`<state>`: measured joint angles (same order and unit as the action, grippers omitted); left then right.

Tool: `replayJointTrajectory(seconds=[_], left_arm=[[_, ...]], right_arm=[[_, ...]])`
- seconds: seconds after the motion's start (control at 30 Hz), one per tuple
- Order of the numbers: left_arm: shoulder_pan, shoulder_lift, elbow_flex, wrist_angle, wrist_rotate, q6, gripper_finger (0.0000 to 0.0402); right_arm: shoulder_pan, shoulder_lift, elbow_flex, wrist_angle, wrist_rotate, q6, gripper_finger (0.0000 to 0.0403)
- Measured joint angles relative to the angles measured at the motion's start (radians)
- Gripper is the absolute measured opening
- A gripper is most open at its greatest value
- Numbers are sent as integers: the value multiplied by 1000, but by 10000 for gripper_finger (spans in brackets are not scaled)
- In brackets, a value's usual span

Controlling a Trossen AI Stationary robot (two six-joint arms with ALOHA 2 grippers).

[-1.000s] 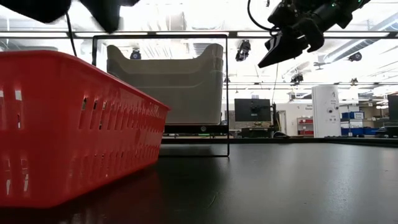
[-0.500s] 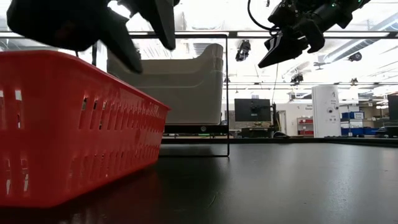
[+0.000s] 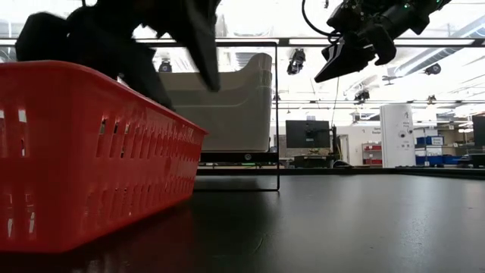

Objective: Stack baskets on shelf by color
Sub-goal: Stack the red bin on top of the red bin on the shelf

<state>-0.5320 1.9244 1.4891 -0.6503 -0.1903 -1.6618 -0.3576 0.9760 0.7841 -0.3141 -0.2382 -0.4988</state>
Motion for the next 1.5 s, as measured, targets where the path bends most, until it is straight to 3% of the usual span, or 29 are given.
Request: replayJointTrajectory(seconds=[0.7, 0.87, 1.1, 1.2, 1.5], left_arm=[[1, 0, -156, 228, 1, -8, 160], [0, -2, -170, 220, 25, -8, 119], [0, -13, -166, 205, 102, -8, 15], [-4, -33, -142, 152, 141, -1, 9], [-30, -77, 12, 109, 272, 403, 1]], right_arm=[[0, 0, 1, -1, 0, -15, 11], [0, 0, 1, -2, 0, -15, 11], [0, 0, 1, -2, 0, -13, 11], [0, 0, 1, -3, 0, -15, 11], [0, 0, 1, -3, 0, 2, 11]])
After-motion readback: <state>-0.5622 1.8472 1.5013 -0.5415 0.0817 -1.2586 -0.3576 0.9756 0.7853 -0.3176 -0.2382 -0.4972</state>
